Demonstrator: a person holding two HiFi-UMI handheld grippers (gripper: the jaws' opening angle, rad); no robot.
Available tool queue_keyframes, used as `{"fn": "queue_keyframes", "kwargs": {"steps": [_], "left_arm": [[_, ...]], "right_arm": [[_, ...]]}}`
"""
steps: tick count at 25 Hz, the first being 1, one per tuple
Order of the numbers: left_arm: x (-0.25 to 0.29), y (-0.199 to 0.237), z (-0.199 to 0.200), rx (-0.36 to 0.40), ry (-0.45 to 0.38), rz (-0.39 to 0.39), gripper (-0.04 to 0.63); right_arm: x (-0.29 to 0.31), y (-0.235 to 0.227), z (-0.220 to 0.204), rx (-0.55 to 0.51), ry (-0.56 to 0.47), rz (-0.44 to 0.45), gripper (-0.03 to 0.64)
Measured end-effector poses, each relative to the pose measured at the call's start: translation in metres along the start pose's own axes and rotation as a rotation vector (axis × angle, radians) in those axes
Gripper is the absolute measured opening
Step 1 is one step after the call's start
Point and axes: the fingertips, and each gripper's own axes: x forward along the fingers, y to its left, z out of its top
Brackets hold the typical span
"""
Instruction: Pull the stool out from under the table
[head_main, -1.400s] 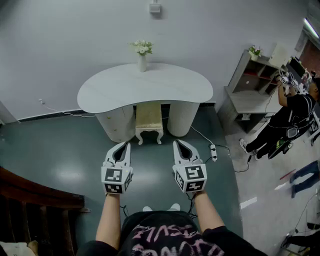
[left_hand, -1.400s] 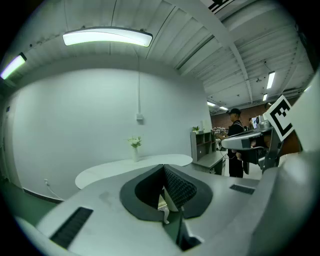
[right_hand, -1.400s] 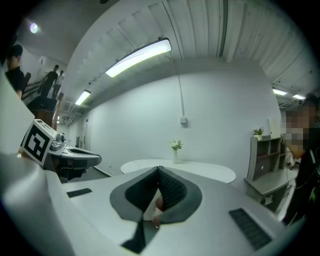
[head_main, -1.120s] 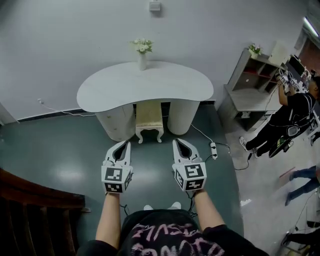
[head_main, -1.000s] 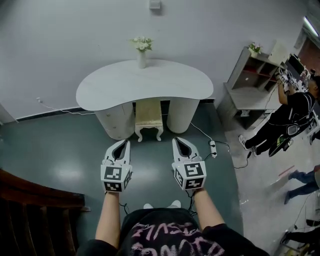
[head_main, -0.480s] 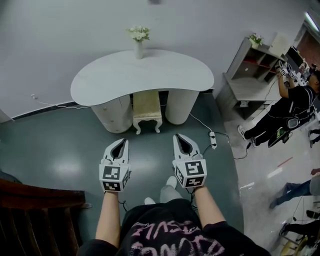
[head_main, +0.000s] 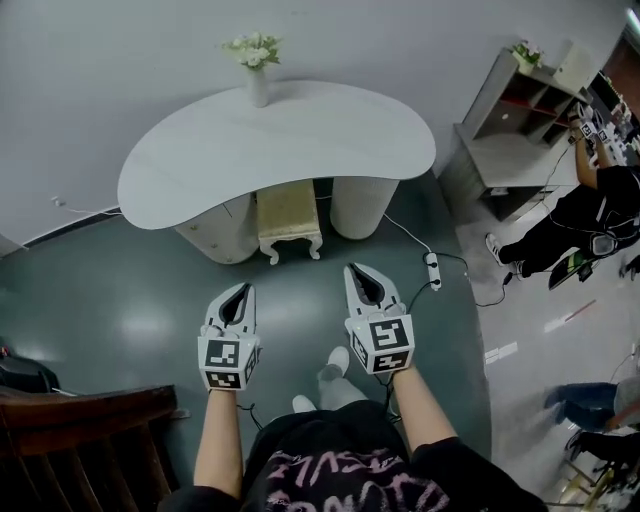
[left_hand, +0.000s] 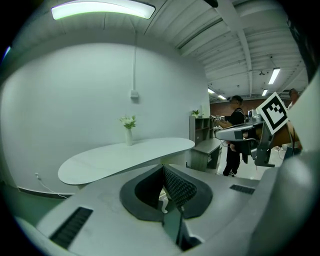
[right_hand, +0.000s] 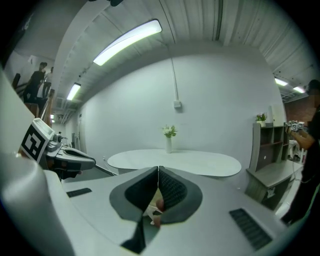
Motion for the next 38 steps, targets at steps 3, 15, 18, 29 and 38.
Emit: {"fn": "queue_keyframes", "kwargs": {"steps": [3, 15, 18, 29, 38], "left_arm": [[0.035, 0.003, -0.003, 0.001, 0.036, 0.004, 0.014], [0.119, 0.019, -0.036, 0.001, 0.117, 0.008, 0.014], [0.136, 0.024, -0.052, -0.007, 0.134, -0.002, 0.014], [0.2, 0.046, -0.133, -0.008, 0.187, -0.045, 0.014], [0.238, 0.068, -0.202, -0.009, 0.223, -0.079, 0.014]], "right_arm": [[0.028, -0.026, -0.01, 0.014, 0.03, 0.021, 0.063], [0.094, -0.077, -0.066, 0.05, 0.125, 0.067, 0.063], [0.11, -0.08, -0.083, 0.053, 0.148, 0.076, 0.063], [0.167, -0.08, -0.162, 0.045, 0.216, 0.085, 0.064], [0.209, -0.07, -0.225, 0.034, 0.266, 0.104, 0.064]]}}
